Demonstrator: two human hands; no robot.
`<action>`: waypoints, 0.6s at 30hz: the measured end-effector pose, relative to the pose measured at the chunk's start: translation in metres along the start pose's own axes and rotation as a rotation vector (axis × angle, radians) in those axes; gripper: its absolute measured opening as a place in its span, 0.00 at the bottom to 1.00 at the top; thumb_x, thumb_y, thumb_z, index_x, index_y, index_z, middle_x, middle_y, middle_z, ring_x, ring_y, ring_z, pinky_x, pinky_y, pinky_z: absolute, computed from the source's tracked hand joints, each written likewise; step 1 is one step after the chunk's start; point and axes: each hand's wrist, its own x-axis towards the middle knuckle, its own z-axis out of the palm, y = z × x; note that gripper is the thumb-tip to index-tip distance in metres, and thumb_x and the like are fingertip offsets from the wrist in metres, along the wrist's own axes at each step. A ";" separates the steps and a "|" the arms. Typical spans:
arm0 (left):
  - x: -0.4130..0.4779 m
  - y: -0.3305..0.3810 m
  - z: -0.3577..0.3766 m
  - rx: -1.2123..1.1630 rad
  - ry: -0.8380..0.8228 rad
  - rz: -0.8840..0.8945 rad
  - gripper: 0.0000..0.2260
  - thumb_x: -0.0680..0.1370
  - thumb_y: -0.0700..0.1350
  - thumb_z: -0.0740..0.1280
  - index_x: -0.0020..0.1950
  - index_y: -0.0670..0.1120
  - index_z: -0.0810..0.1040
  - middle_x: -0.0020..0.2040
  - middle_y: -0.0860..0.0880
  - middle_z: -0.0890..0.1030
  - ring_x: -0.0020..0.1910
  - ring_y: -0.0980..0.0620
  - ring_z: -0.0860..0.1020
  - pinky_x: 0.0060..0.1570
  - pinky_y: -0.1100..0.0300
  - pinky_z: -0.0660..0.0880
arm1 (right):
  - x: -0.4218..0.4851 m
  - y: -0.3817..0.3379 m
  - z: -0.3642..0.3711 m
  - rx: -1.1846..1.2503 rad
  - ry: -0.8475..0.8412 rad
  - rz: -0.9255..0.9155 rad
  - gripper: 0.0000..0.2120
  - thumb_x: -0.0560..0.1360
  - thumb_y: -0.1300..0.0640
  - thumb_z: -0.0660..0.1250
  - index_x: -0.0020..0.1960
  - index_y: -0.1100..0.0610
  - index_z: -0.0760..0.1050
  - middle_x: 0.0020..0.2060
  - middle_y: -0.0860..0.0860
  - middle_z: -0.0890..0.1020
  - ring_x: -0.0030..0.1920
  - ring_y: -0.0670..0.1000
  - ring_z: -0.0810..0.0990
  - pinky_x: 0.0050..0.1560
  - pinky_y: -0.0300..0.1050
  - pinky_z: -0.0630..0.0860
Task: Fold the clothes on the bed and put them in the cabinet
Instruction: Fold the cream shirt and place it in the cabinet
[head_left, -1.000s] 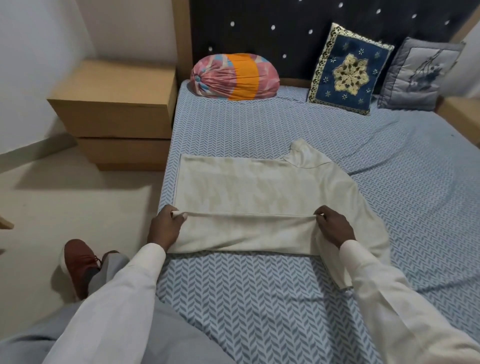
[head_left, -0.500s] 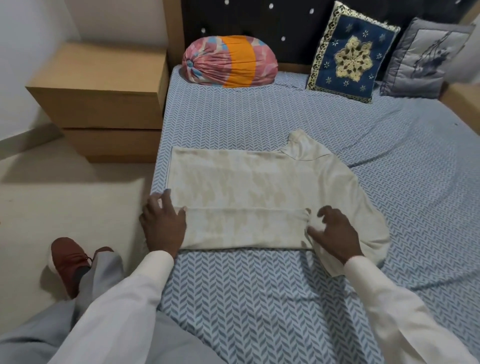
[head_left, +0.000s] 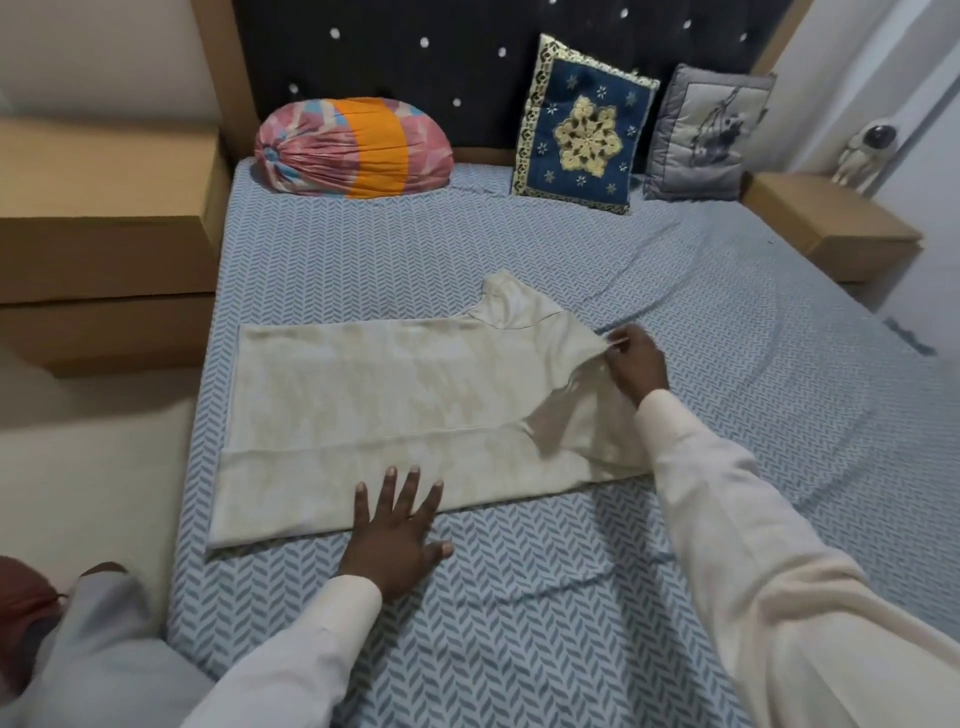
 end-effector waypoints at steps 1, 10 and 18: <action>0.000 -0.001 0.000 -0.004 -0.007 0.004 0.48 0.57 0.79 0.25 0.73 0.57 0.27 0.72 0.52 0.25 0.72 0.45 0.25 0.66 0.38 0.25 | 0.010 -0.003 -0.011 0.115 0.142 0.031 0.11 0.75 0.60 0.64 0.57 0.56 0.76 0.55 0.59 0.82 0.57 0.59 0.79 0.55 0.46 0.72; 0.004 0.002 0.000 -0.038 -0.034 0.006 0.49 0.52 0.77 0.20 0.70 0.57 0.23 0.69 0.52 0.21 0.71 0.46 0.23 0.64 0.39 0.23 | -0.008 0.104 -0.023 -0.241 -0.374 0.381 0.12 0.67 0.60 0.72 0.47 0.66 0.81 0.46 0.62 0.84 0.42 0.58 0.83 0.40 0.45 0.77; 0.002 0.002 -0.010 -0.020 -0.009 0.000 0.41 0.69 0.77 0.36 0.77 0.60 0.35 0.76 0.54 0.33 0.77 0.47 0.34 0.67 0.41 0.28 | -0.032 0.107 0.011 -0.219 0.132 0.332 0.12 0.73 0.58 0.65 0.56 0.54 0.75 0.57 0.61 0.75 0.59 0.63 0.76 0.57 0.55 0.73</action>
